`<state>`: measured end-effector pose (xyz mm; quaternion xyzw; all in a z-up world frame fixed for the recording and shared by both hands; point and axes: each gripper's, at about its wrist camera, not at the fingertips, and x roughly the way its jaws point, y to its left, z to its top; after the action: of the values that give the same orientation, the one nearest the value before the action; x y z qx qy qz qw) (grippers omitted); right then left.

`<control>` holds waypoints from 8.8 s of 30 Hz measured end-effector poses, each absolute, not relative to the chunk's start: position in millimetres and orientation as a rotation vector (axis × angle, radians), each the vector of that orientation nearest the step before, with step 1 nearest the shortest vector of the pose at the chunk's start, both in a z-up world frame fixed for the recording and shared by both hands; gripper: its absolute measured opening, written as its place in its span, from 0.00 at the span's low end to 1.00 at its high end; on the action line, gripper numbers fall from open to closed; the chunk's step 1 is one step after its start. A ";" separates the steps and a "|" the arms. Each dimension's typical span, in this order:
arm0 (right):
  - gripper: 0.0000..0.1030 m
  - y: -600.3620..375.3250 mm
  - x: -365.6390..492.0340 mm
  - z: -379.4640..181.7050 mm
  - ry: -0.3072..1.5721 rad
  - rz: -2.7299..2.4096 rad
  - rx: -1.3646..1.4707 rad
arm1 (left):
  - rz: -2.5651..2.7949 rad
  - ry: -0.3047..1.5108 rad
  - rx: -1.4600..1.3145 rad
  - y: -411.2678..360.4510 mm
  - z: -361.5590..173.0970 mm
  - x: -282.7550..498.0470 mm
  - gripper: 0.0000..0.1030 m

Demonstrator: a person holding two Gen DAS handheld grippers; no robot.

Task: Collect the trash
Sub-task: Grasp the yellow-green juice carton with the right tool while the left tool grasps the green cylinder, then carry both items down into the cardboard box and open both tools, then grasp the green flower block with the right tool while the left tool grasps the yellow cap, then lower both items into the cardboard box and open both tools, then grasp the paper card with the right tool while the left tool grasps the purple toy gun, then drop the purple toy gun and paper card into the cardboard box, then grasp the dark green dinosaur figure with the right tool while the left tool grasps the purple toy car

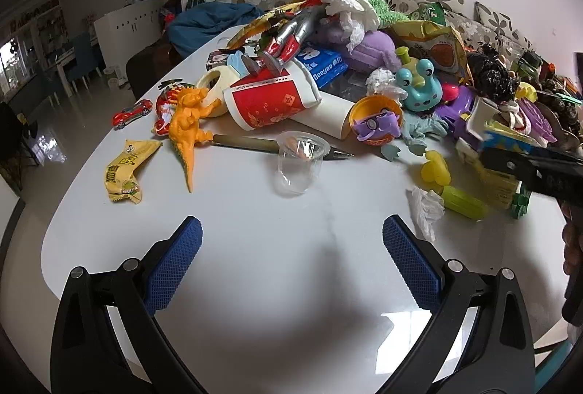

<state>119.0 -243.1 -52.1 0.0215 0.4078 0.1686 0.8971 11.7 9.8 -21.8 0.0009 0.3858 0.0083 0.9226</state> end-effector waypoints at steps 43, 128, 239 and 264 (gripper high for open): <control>0.52 -319.7 -28.3 -22.1 0.594 0.384 0.203 | -0.336 0.708 0.033 -72.3 -7.5 -25.3 0.18; 0.39 -187.7 -119.3 -188.9 1.116 0.633 -0.056 | -0.324 1.094 0.281 -4.5 -164.9 -131.7 0.26; 0.06 -169.9 -97.1 -240.8 1.328 0.776 -0.180 | -0.423 1.291 0.249 12.2 -218.0 -130.7 0.44; 0.61 -277.9 25.3 -24.0 0.759 0.373 -0.305 | -0.481 1.093 0.180 21.4 -74.7 -129.6 0.75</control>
<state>25.3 -277.9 -24.0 -0.1472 0.3668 0.1805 0.9007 -129.6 21.4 -74.7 0.0845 0.5137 -0.2261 0.8233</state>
